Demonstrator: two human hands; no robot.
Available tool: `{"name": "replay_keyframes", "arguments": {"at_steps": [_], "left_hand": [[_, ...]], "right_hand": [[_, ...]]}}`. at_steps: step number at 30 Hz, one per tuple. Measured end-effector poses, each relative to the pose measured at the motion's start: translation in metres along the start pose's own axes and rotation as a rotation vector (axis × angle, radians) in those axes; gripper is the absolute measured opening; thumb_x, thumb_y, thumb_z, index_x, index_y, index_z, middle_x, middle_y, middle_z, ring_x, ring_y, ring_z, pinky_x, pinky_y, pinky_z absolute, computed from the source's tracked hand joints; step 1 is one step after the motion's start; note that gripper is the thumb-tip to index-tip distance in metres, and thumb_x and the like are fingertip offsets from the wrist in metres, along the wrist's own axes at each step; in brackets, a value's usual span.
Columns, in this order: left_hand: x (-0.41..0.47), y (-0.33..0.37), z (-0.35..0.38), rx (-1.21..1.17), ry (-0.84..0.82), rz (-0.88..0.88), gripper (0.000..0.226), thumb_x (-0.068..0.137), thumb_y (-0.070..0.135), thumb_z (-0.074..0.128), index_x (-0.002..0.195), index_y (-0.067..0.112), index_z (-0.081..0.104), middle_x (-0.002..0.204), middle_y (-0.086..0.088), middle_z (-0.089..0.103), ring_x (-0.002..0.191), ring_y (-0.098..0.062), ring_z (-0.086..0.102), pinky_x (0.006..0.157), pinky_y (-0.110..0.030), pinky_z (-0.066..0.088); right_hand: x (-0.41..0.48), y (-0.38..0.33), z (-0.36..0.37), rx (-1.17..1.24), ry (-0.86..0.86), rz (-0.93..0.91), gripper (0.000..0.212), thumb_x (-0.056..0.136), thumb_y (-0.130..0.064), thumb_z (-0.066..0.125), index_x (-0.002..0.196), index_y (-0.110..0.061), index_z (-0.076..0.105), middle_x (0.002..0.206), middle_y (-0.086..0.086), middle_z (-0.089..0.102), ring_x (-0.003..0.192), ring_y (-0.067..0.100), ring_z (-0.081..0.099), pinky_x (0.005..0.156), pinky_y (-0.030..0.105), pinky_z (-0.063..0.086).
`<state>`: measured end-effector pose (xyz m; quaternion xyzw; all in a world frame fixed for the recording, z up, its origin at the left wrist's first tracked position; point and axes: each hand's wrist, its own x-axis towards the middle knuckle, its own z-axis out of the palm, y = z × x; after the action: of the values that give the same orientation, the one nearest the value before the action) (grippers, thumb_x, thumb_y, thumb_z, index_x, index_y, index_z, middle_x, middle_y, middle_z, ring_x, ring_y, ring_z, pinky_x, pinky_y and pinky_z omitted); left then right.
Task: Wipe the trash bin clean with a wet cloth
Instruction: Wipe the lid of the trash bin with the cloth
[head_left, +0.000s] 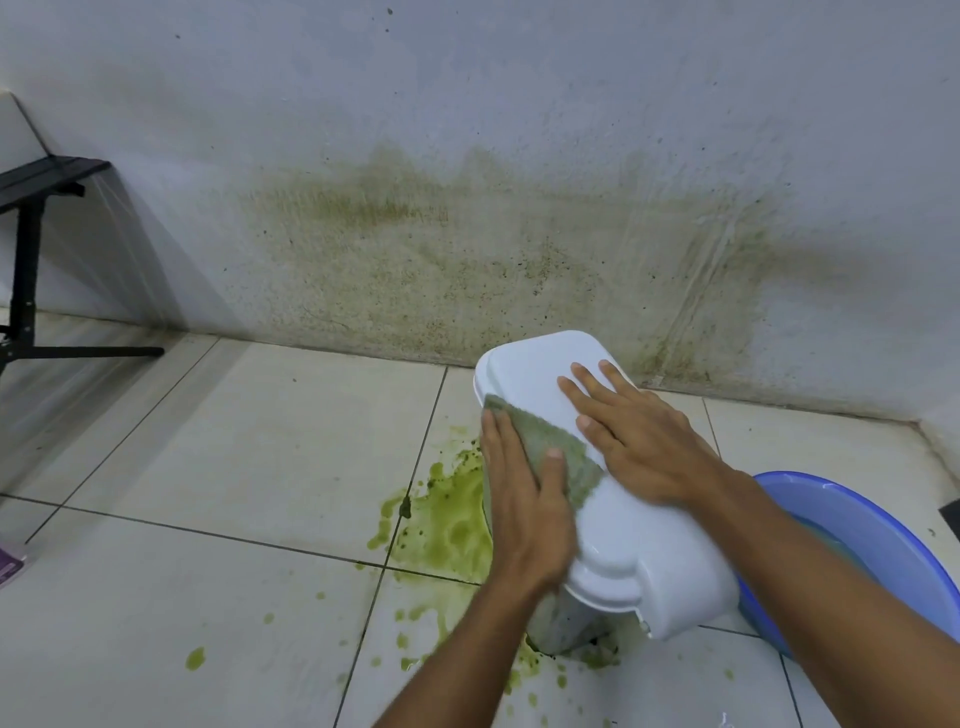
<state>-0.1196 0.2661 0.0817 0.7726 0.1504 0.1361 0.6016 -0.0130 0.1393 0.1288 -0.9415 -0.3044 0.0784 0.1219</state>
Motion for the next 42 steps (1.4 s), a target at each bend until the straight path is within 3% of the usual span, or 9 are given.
{"name": "replay_keyframes", "arguments": {"at_steps": [4, 13, 16, 18, 24, 29, 34, 39, 42], "left_hand": [[0.079, 0.018, -0.021, 0.103, -0.041, -0.125, 0.066, 0.112, 0.033, 0.034, 0.166, 0.019, -0.001, 0.174, 0.005, -0.009, 0.16, -0.011, -0.005, 0.13, -0.036, 0.003], [0.017, -0.003, -0.013, 0.066, -0.037, -0.008, 0.073, 0.107, 0.048, 0.036, 0.166, 0.027, 0.0, 0.174, 0.012, -0.003, 0.16, -0.008, 0.001, 0.13, -0.038, 0.01], [0.048, 0.005, -0.019, 0.081, -0.02, -0.063, 0.07, 0.108, 0.039, 0.04, 0.167, 0.021, 0.004, 0.175, 0.003, 0.004, 0.16, -0.016, 0.008, 0.13, -0.042, 0.012], [0.073, 0.015, -0.024, 0.125, -0.054, -0.119, 0.069, 0.11, 0.037, 0.037, 0.166, 0.017, 0.002, 0.175, 0.002, -0.004, 0.161, -0.016, 0.001, 0.13, -0.039, 0.006], [0.04, 0.006, -0.012, 0.032, -0.03, -0.081, 0.068, 0.111, 0.041, 0.034, 0.165, 0.027, -0.005, 0.172, 0.015, -0.014, 0.16, -0.008, -0.005, 0.131, -0.041, 0.006], [-0.041, -0.007, -0.001, -0.047, -0.07, 0.024, 0.073, 0.101, 0.063, 0.03, 0.159, 0.045, -0.011, 0.162, 0.038, -0.022, 0.151, 0.013, -0.018, 0.13, -0.035, -0.002], [0.006, 0.015, -0.009, 0.047, -0.067, -0.093, 0.068, 0.112, 0.036, 0.035, 0.165, 0.025, -0.006, 0.172, 0.013, -0.016, 0.16, -0.008, -0.006, 0.13, -0.041, 0.008], [-0.046, 0.005, -0.004, 0.002, -0.092, 0.003, 0.072, 0.107, 0.05, 0.032, 0.164, 0.032, -0.008, 0.17, 0.021, -0.017, 0.156, 0.003, -0.013, 0.131, -0.036, 0.0], [-0.022, 0.002, -0.01, 0.023, -0.104, -0.027, 0.072, 0.105, 0.05, 0.032, 0.165, 0.03, -0.003, 0.172, 0.016, -0.01, 0.158, -0.003, -0.007, 0.13, -0.034, 0.001]], "right_hand": [[0.001, -0.002, -0.001, 0.001, -0.015, 0.009, 0.051, 0.107, -0.042, 0.019, 0.156, -0.044, 0.008, 0.163, -0.026, -0.005, 0.151, 0.003, -0.012, 0.122, 0.05, 0.015], [0.002, -0.003, 0.003, -0.006, 0.002, 0.02, 0.05, 0.107, -0.044, 0.018, 0.156, -0.045, 0.009, 0.163, -0.026, -0.003, 0.152, 0.004, -0.01, 0.122, 0.051, 0.014], [0.002, -0.003, 0.002, -0.007, -0.004, 0.019, 0.05, 0.107, -0.044, 0.019, 0.156, -0.045, 0.009, 0.163, -0.027, -0.003, 0.152, 0.003, -0.01, 0.122, 0.051, 0.014], [0.002, -0.003, 0.001, 0.002, 0.001, 0.017, 0.05, 0.107, -0.043, 0.02, 0.156, -0.044, 0.01, 0.162, -0.027, -0.003, 0.151, 0.003, -0.011, 0.122, 0.051, 0.013], [0.003, -0.004, 0.005, 0.01, 0.019, 0.028, 0.049, 0.107, -0.043, 0.017, 0.155, -0.046, 0.01, 0.162, -0.028, -0.002, 0.151, 0.002, -0.009, 0.122, 0.05, 0.014], [0.003, -0.002, 0.006, 0.016, 0.021, 0.032, 0.05, 0.107, -0.042, 0.017, 0.156, -0.043, 0.011, 0.163, -0.025, -0.002, 0.152, 0.004, -0.009, 0.122, 0.052, 0.013], [0.002, -0.006, 0.005, 0.012, 0.011, 0.052, 0.05, 0.107, -0.042, 0.017, 0.157, -0.042, 0.011, 0.165, -0.021, -0.001, 0.152, 0.006, -0.008, 0.122, 0.054, 0.013], [0.002, -0.012, 0.005, 0.06, 0.058, 0.105, 0.049, 0.108, -0.038, 0.019, 0.157, -0.039, 0.017, 0.166, -0.018, 0.004, 0.153, 0.008, -0.005, 0.121, 0.053, 0.016], [0.0, -0.016, 0.008, 0.062, 0.048, 0.186, 0.051, 0.107, -0.042, 0.02, 0.157, -0.04, 0.013, 0.166, -0.017, 0.0, 0.153, 0.01, -0.008, 0.122, 0.054, 0.013]]}}
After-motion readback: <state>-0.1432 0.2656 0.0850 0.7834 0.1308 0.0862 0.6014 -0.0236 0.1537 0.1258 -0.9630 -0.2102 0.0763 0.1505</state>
